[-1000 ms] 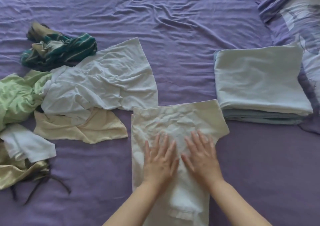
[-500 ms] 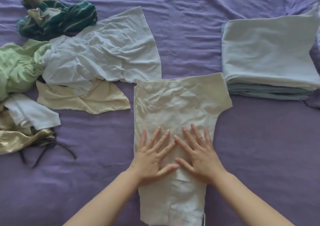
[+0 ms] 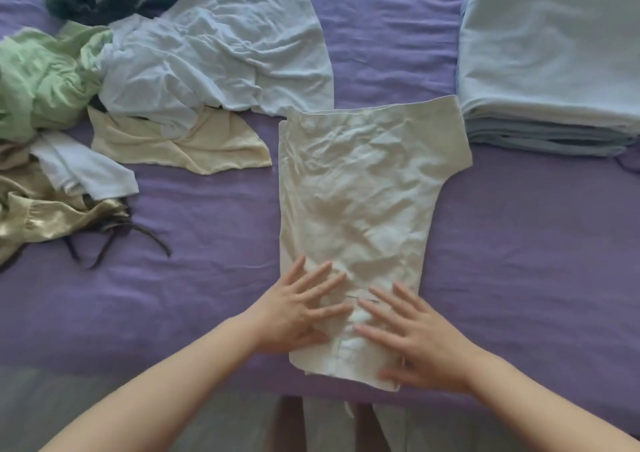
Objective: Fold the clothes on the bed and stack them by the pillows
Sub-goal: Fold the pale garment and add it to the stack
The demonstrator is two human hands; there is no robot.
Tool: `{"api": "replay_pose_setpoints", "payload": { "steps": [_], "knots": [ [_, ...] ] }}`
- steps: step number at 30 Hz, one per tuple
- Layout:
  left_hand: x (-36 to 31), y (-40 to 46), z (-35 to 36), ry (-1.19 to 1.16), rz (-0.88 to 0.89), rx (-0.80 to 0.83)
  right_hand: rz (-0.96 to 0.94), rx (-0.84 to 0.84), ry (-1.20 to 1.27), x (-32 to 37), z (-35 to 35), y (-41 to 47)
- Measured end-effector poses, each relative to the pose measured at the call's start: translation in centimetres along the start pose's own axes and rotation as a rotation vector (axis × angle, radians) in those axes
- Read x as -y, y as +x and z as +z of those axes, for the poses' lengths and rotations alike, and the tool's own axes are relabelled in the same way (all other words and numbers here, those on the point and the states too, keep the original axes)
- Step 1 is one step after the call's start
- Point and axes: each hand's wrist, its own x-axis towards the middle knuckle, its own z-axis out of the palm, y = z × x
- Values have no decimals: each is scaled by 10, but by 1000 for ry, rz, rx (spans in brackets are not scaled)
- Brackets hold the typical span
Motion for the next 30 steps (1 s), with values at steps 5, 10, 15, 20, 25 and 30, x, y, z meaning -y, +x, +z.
{"api": "replay_pose_setpoints", "payload": {
  "steps": [5,10,15,20,25,30],
  "knots": [
    [-2,1,-5,-49,-63,185,-119,254,-133,10,5,-10],
    [-3,8,-25,-410,-242,289,65,35,195,16,-22,12],
    [22,22,-87,-1483,-715,295,707,-146,1067,-13,-79,41],
    [55,23,-109,-1546,-747,71,918,-394,1281,-62,-118,85],
    [87,71,-108,-1235,-892,-323,898,-617,1207,-111,-151,130],
    [123,130,-106,-1016,-1040,-434,929,-486,764,-151,-142,154]
  ]
}}
